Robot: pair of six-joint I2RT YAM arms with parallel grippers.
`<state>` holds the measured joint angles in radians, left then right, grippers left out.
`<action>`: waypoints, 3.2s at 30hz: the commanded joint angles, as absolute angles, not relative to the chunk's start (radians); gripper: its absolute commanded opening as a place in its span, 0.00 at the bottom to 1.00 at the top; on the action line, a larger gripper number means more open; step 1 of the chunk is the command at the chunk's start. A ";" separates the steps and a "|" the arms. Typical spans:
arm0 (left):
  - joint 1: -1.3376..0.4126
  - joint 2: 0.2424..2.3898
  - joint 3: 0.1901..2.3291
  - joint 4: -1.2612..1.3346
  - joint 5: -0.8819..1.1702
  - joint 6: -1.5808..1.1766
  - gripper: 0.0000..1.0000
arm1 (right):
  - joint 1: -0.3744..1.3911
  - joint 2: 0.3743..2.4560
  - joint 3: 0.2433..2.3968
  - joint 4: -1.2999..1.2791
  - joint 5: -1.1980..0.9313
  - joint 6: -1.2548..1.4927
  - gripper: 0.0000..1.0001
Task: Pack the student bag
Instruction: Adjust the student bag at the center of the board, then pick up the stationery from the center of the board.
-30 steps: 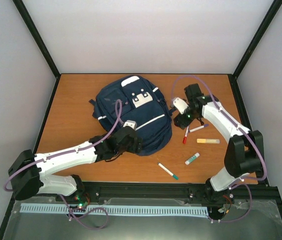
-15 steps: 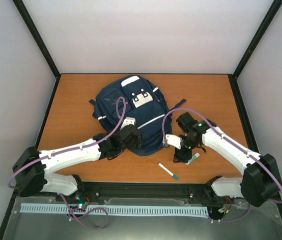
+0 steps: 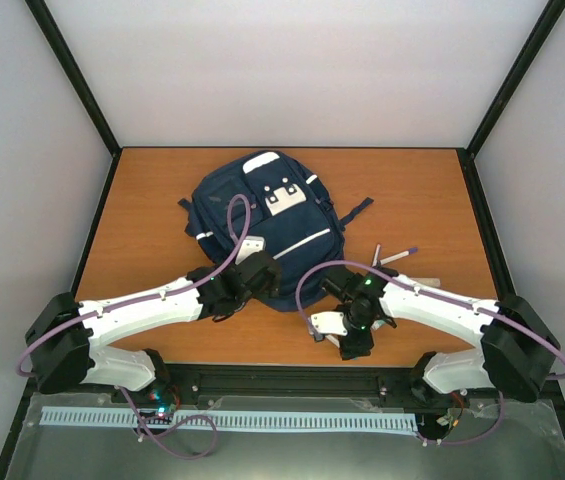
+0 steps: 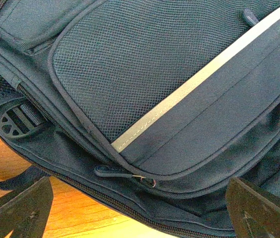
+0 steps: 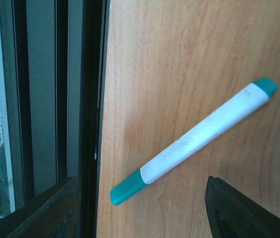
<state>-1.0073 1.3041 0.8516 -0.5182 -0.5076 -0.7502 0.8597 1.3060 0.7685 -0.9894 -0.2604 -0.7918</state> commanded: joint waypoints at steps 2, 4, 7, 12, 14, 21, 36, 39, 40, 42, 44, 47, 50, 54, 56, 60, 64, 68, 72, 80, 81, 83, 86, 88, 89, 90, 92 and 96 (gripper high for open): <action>-1.020 1.296 0.852 -0.537 -0.534 -0.789 0.98 | 0.937 1.337 0.733 -0.912 -0.168 -0.749 0.71; -1.020 1.298 0.853 -0.538 -0.536 -0.791 0.98 | 0.960 1.353 0.722 -0.884 -0.122 -0.731 0.68; -1.020 1.300 0.854 -0.538 -0.538 -0.789 0.99 | 0.974 1.389 0.711 -0.852 -0.066 -0.704 0.62; -1.020 1.301 0.853 -0.538 -0.538 -0.785 0.99 | 0.976 1.452 0.680 -0.806 0.054 -0.686 0.57; -1.021 1.301 0.852 -0.536 -0.539 -0.786 0.99 | 0.977 1.459 0.669 -0.794 0.112 -0.688 0.54; -1.021 1.295 0.838 -0.532 -0.539 -0.792 0.99 | 0.958 1.418 0.672 -0.793 0.170 -0.711 0.48; -1.021 1.272 0.812 -0.525 -0.540 -0.796 0.99 | 0.839 1.417 0.715 -0.807 0.019 -0.705 0.38; -1.021 1.271 0.812 -0.525 -0.539 -0.797 0.99 | 0.839 1.424 0.716 -0.807 -0.007 -0.689 0.38; -1.020 1.269 0.811 -0.523 -0.539 -0.798 0.99 | 0.839 1.426 0.718 -0.805 -0.017 -0.682 0.38; -1.020 1.264 0.808 -0.522 -0.538 -0.797 0.99 | 0.839 1.432 0.721 -0.802 -0.045 -0.667 0.39; -1.021 1.254 0.803 -0.514 -0.532 -0.792 0.99 | 0.839 1.441 0.721 -0.796 -0.072 -0.654 0.39; -1.020 1.240 0.796 -0.510 -0.531 -0.789 0.99 | 0.839 1.476 0.720 -0.785 -0.074 -0.639 0.38; -1.022 1.234 0.794 -0.515 -0.534 -0.790 0.99 | 0.839 1.497 0.720 -0.779 -0.064 -0.632 0.33; -1.021 1.225 0.787 -0.511 -0.531 -0.789 0.99 | 0.839 1.492 0.719 -0.779 -0.065 -0.632 0.24; -1.021 1.221 0.790 -0.518 -0.537 -0.777 0.99 | 0.839 1.485 0.719 -0.780 -0.058 -0.633 0.17; -1.021 1.218 0.838 -0.570 -0.570 -0.724 0.99 | 0.833 1.460 0.729 -0.797 -0.018 -0.639 0.07; -1.021 1.229 0.901 -0.611 -0.582 -0.632 0.99 | 0.769 1.384 0.781 -0.864 -0.084 -0.649 0.03; -1.020 1.263 0.965 -0.628 -0.565 -0.552 0.99 | 0.671 1.326 0.844 -0.943 -0.208 -0.665 0.03; -1.022 1.348 1.034 -0.648 -0.534 -0.456 0.94 | 0.559 1.267 0.867 -0.974 -0.290 -0.681 0.03; -1.022 1.552 1.197 -0.709 -0.498 -0.303 0.84 | 0.324 1.210 0.880 -0.949 -0.376 -0.674 0.03; -1.023 1.566 1.210 -0.708 -0.499 -0.288 0.83 | 0.304 1.205 0.881 -0.936 -0.372 -0.666 0.03; -1.023 1.590 1.231 -0.703 -0.513 -0.262 0.83 | 0.270 1.203 0.887 -0.909 -0.359 -0.648 0.03; -1.023 1.625 1.246 -0.702 -0.537 -0.215 0.83 | 0.213 1.227 0.922 -0.875 -0.370 -0.602 0.03; -1.023 1.646 1.256 -0.703 -0.541 -0.190 0.83 | 0.172 1.252 0.950 -0.847 -0.398 -0.563 0.03; -1.025 1.654 1.261 -0.702 -0.540 -0.180 0.82 | 0.149 1.264 0.960 -0.827 -0.411 -0.537 0.03; -1.025 1.659 1.265 -0.701 -0.533 -0.170 0.84 | 0.129 1.279 0.968 -0.808 -0.427 -0.517 0.03; -1.030 1.668 1.270 -0.693 -0.511 -0.147 0.84 | 0.093 1.305 0.980 -0.777 -0.458 -0.483 0.03; -1.049 1.698 1.276 -0.681 -0.498 -0.091 0.86 | 0.057 1.317 0.971 -0.713 -0.507 -0.430 0.03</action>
